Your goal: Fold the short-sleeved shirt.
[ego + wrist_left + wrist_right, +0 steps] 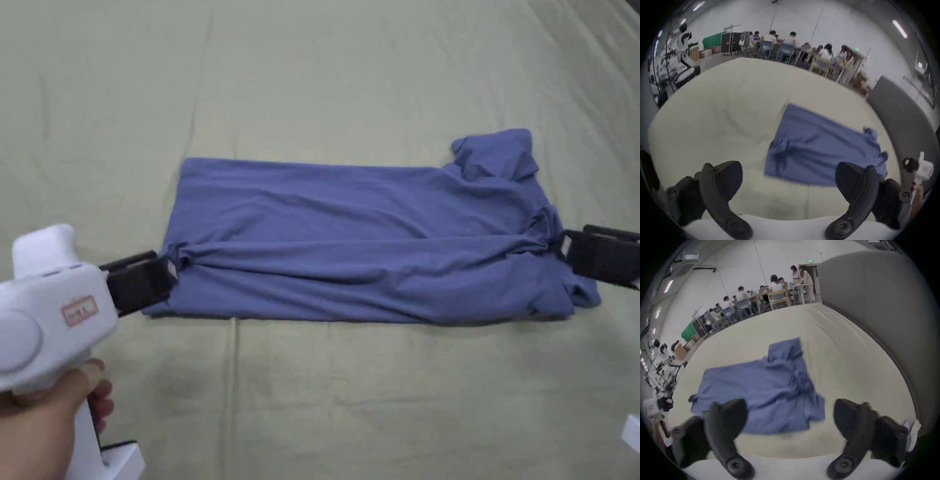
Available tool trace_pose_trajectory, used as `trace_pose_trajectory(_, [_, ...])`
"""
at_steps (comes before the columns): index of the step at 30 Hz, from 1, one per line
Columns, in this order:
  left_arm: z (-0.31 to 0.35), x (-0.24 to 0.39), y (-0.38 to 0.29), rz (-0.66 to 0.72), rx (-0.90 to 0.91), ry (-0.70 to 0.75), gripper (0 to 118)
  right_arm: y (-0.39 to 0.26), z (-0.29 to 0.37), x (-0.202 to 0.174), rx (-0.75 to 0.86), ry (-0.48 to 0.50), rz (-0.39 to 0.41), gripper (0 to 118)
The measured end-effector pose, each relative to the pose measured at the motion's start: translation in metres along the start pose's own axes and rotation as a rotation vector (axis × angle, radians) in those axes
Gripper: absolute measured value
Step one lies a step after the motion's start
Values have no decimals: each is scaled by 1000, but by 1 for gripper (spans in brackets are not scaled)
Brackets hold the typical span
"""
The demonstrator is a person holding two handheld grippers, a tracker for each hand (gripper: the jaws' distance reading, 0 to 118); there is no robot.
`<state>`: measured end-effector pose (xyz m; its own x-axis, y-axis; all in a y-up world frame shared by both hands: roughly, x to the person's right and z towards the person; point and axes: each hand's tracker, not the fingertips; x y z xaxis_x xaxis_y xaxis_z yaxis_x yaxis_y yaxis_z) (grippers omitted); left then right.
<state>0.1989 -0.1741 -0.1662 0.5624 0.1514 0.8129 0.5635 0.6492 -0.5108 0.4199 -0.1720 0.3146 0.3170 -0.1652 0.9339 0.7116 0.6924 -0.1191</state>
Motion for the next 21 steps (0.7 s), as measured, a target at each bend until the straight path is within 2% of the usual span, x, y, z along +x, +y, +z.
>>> trace_pose_trajectory(1, [4,1,-14,0,-10,-13,28,-18,7,-10,-5,-15,53,2])
trace_pose_trajectory(2, [5,2,-27,-11,-43,-25,5,-35,9,-19,-22,-42,111,2])
trace_pose_trajectory(3, [3,4,-38,-11,-133,-18,5,-53,10,-25,-39,-43,147,2])
trace_pose_trajectory(4, [-11,-13,-44,18,-130,-30,0,-67,12,-29,-62,-9,175,2])
trace_pose_trajectory(6, [-24,-23,-46,54,-149,-78,0,-83,18,-34,-112,74,159,2])
trace_pose_trajectory(8, [-27,-16,-47,25,-91,-21,0,-92,19,-34,-120,69,174,2])
trace_pose_trajectory(9, [-34,-17,-41,13,-56,11,15,-91,22,-35,-116,65,182,2])
trace_pose_trajectory(10, [-44,-18,-35,5,-41,45,82,-90,24,-34,-121,68,181,2])
trace_pose_trajectory(11, [-59,-19,-27,-11,-83,76,118,-89,24,-31,-128,74,171,2])
trace_pose_trajectory(12, [-69,-16,-16,-2,-5,66,118,-88,25,-28,-129,76,150,2])
trace_pose_trajectory(15, [-104,-4,0,-52,-121,70,118,-80,29,-20,-125,67,95,2])
trace_pose_trajectory(18, [-137,0,10,-126,-170,145,118,-77,30,-11,-124,34,89,2])
trace_pose_trajectory(19, [-146,1,10,-130,-207,150,114,-77,30,-8,-124,17,91,2])
trace_pose_trajectory(20, [-152,1,10,-133,-233,143,100,-76,29,-3,-127,-1,90,2])
trace_pose_trajectory(21, [-150,2,8,-126,-227,104,95,-76,28,1,-135,-22,89,2])
